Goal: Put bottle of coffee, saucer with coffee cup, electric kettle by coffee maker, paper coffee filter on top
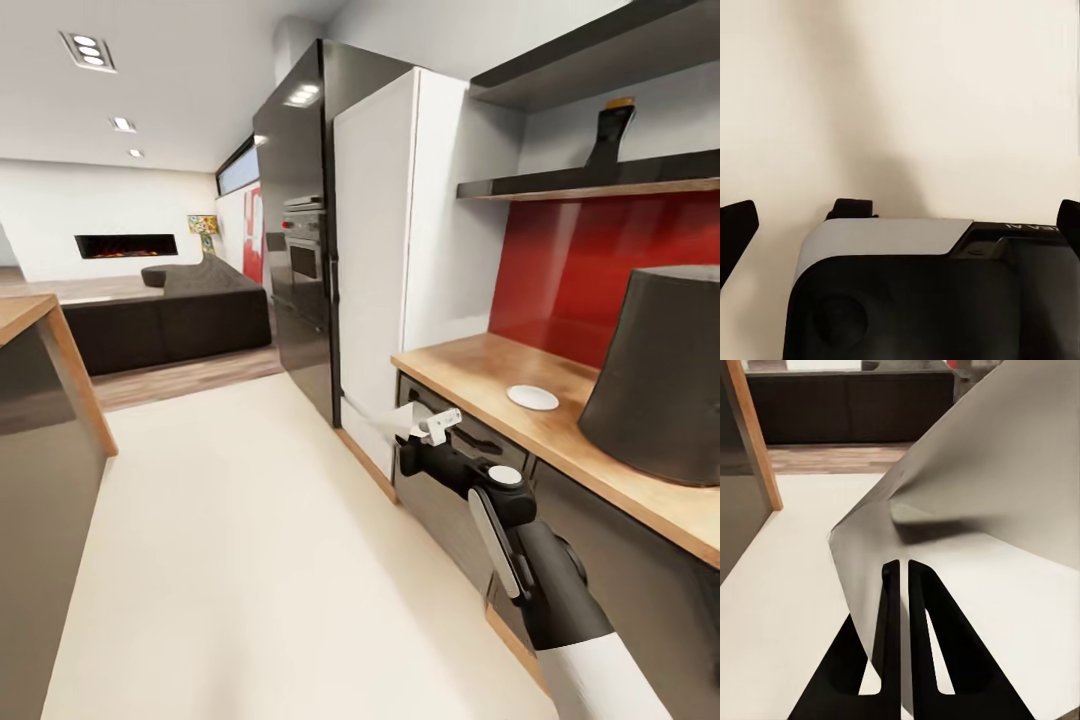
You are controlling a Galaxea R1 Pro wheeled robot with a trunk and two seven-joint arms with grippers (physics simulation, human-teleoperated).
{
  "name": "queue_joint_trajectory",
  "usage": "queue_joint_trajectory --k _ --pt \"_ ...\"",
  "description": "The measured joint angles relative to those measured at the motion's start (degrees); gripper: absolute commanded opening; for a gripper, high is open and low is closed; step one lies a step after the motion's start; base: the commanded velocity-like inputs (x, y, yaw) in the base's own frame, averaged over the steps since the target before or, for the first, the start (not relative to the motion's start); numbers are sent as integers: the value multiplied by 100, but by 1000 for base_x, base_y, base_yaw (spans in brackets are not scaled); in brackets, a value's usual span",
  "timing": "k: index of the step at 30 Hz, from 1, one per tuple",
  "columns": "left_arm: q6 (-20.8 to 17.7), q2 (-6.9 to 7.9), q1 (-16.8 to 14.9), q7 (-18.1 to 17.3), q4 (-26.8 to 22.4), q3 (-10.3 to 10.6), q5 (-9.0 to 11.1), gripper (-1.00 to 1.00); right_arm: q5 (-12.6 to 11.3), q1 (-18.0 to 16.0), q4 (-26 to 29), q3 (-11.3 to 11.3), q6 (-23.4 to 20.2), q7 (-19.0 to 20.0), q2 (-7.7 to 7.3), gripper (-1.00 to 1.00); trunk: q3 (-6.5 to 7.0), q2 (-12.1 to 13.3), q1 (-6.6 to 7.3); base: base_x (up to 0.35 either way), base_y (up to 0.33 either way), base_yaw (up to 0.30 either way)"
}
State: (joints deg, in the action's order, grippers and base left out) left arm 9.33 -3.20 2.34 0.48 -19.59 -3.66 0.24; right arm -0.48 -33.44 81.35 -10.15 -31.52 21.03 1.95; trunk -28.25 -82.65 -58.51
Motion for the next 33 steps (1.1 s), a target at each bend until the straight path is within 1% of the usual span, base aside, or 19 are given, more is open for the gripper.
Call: queue_joint_trajectory --k 12,22,25,33 --pt "2 0 -1 0 0 0 0 100 0 0 0 0 0 6 -2 -100 0 0 0 1 1 -242" --pt "-5 0 -1 0 -1 -1 0 100 -5 0 0 0 2 11 -4 -100 0 0 2 147 131 -32" --pt "-2 0 -2 0 -1 0 0 100 -3 0 0 0 1 11 -4 -100 0 0 1 55 49 -53" --pt "-1 0 -1 0 0 0 0 100 -1 0 0 0 0 11 -4 -100 0 0 0 12 11 -145"
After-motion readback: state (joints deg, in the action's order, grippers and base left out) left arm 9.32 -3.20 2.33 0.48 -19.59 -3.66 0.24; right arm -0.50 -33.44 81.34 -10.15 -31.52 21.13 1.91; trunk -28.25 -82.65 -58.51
